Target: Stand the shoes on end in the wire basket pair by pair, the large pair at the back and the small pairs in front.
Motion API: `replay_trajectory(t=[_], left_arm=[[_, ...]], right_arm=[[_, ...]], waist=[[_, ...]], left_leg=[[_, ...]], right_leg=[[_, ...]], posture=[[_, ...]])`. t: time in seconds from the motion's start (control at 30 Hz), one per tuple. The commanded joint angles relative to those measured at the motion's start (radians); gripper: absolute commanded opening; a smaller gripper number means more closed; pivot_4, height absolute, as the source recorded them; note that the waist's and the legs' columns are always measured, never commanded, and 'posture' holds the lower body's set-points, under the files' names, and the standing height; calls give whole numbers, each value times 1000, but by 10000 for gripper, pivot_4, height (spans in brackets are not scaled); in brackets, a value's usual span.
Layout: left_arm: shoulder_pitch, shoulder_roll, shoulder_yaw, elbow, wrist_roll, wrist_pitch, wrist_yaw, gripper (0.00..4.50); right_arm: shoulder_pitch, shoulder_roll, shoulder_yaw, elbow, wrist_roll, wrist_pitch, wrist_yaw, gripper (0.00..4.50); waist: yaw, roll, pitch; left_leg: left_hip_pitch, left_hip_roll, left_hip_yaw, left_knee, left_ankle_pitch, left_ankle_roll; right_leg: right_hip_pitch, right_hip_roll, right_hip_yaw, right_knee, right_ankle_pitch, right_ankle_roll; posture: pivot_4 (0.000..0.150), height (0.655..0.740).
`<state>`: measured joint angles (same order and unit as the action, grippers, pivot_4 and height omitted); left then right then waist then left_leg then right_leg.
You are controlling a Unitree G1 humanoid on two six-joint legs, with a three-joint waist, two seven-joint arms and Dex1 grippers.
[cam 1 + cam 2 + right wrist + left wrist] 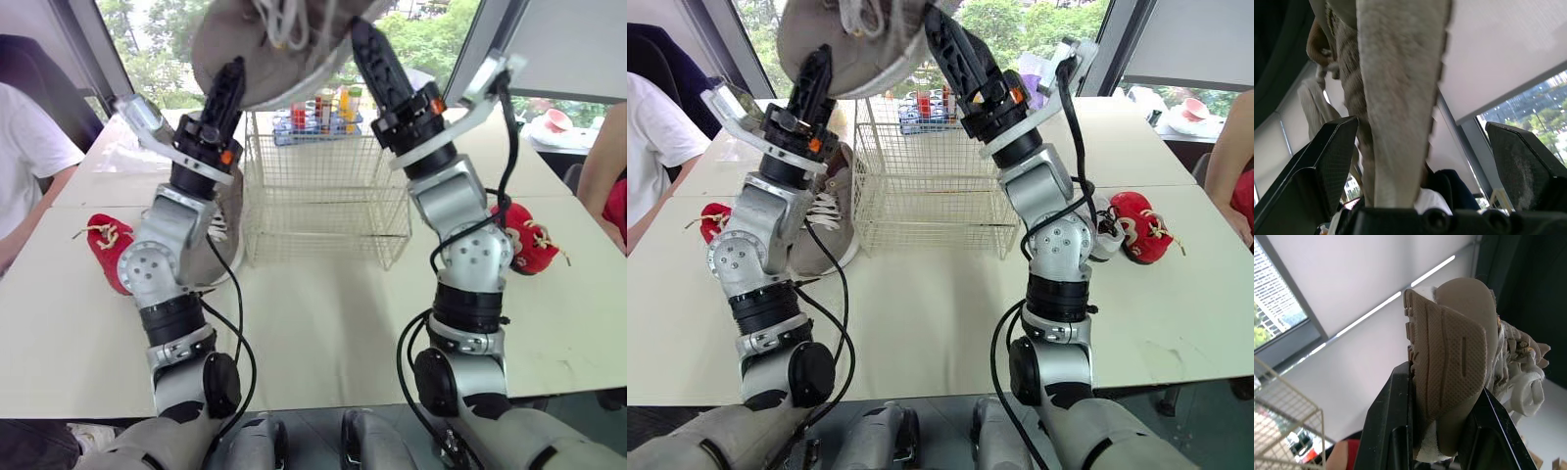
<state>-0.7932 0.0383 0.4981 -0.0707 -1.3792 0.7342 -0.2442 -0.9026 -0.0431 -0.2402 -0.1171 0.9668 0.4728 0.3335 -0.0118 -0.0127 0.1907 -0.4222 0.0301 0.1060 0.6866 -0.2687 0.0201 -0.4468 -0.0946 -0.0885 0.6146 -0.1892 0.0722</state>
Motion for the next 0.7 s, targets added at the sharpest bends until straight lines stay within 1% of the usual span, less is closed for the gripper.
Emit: replay_trajectory(t=[0.03,0.1,0.13,0.2,0.3,0.33,0.37,0.43,0.5,0.53,0.7], left_arm=[[18,6,-45,-65,-12,-22,-11,6447],[33,7,-60,-64,-5,-34,-10,6447],[37,8,-66,-64,-2,-40,-10,6447],[43,11,-77,-65,2,-47,-11,6447],[48,15,-90,-67,6,-56,-5,6447],[50,19,-95,-69,8,-56,-3,6447],[53,25,-103,-72,15,-55,0,6447],[60,39,-118,-79,28,-52,12,6447],[77,66,-134,-89,50,-37,32,15095],[88,82,-137,-100,48,-28,37,17508],[133,199,-160,-197,59,13,66,42522]], right_arm=[[-40,14,-7,-11,30,-25,16,44703],[-46,14,-8,-18,43,-18,17,44703],[-47,14,-7,-20,47,-15,16,42375],[-46,13,-7,-23,57,-11,13,36099],[-39,12,-7,-29,63,-6,11,21622],[-38,12,-6,-31,63,-5,11,17791],[-39,10,-4,-33,64,-2,10,15823],[-40,5,-1,-39,61,2,7,15314],[-44,-5,-3,-46,58,1,12,15314],[-49,-13,-6,-48,55,0,13,15314],[-89,-63,-24,-44,10,-69,58,15314]], waist=[[0,0,0],[1,0,0],[1,0,0],[1,0,0],[0,0,0],[0,0,0],[0,0,0],[0,0,0],[0,0,0],[0,0,0],[1,0,0]], left_leg=[[0,0,0,0,0,0],[0,0,0,0,0,0],[0,0,0,0,0,0],[0,0,0,0,0,0],[0,0,0,0,0,1],[0,0,0,0,0,1],[0,0,0,0,-1,1],[0,0,0,0,-2,3],[0,0,0,0,-2,3],[0,1,0,0,-2,3],[0,1,0,0,-2,3]], right_leg=[[0,0,0,0,0,0],[0,0,0,0,0,0],[0,0,0,0,0,0],[0,0,0,0,0,0],[0,0,0,0,0,0],[0,0,0,0,0,0],[0,0,0,-1,0,0],[0,0,0,-1,0,0],[0,0,0,-1,0,0],[0,0,0,0,0,0],[0,0,0,-1,0,0]], posture=[[1500,7400],[1500,7400],[1500,7400],[1500,7400],[1500,7400],[1500,7400],[1500,7400],[1500,7400],[1500,7400],[1500,7400],[1500,7400]])
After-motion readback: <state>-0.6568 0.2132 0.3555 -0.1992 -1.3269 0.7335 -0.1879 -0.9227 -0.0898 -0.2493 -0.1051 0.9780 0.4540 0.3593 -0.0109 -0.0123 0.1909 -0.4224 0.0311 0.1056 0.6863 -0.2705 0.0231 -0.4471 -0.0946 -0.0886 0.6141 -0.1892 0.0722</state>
